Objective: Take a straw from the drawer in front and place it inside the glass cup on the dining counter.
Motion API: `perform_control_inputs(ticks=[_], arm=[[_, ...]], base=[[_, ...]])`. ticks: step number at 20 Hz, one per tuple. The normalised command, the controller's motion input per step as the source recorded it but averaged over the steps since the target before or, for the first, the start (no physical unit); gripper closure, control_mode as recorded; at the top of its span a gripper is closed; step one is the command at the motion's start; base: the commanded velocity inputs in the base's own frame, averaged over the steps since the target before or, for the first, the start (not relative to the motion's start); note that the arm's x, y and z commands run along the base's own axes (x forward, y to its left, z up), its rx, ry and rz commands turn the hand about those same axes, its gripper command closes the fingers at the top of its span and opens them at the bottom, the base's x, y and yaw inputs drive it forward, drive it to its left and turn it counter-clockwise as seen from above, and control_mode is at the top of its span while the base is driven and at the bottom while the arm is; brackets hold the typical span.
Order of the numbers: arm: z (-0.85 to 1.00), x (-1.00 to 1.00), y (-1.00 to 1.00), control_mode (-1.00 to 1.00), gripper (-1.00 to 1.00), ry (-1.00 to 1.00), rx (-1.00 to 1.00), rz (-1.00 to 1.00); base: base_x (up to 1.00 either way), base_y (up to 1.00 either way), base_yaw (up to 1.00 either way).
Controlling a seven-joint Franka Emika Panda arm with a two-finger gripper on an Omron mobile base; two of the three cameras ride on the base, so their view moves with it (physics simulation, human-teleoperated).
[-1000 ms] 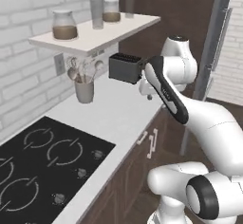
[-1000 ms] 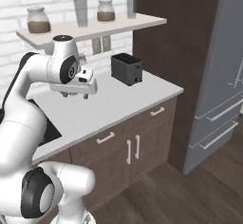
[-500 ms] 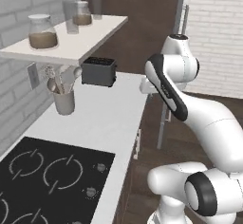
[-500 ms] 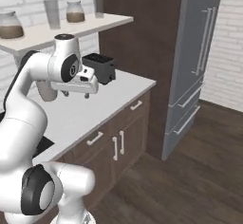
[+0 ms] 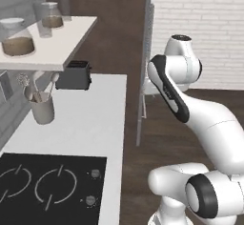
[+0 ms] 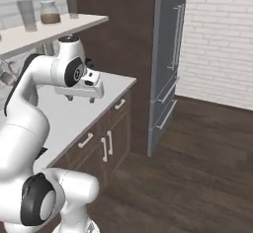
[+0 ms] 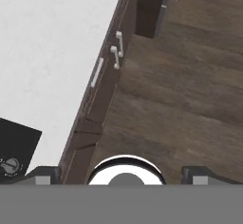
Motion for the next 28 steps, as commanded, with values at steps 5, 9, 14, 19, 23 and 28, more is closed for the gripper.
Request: perform_control_inputs(ticks=[5, 9, 14, 19, 23, 28], arm=[[0.00, 0.00, 0.00, 1.00, -1.00, 0.00, 0.00, 0.00], [0.00, 0.00, 0.00, 1.00, -1.00, 0.00, 0.00, 0.00], [0.00, 0.00, 0.00, 1.00, -1.00, 0.00, 0.00, 0.00], [0.00, 0.00, 0.00, 1.00, -1.00, 0.00, 0.00, 0.00], [0.00, 0.00, 0.00, 1.00, -1.00, 0.00, 0.00, 0.00], [0.00, 0.00, 0.00, 1.00, -1.00, 0.00, 0.00, 0.00]], base=[[-0.01, -0.92, -0.15], [-0.01, -0.87, -0.09], [0.00, -0.53, -0.07], [0.00, 0.12, -0.06], [0.00, 0.76, -0.06], [0.00, 1.00, -0.08]])
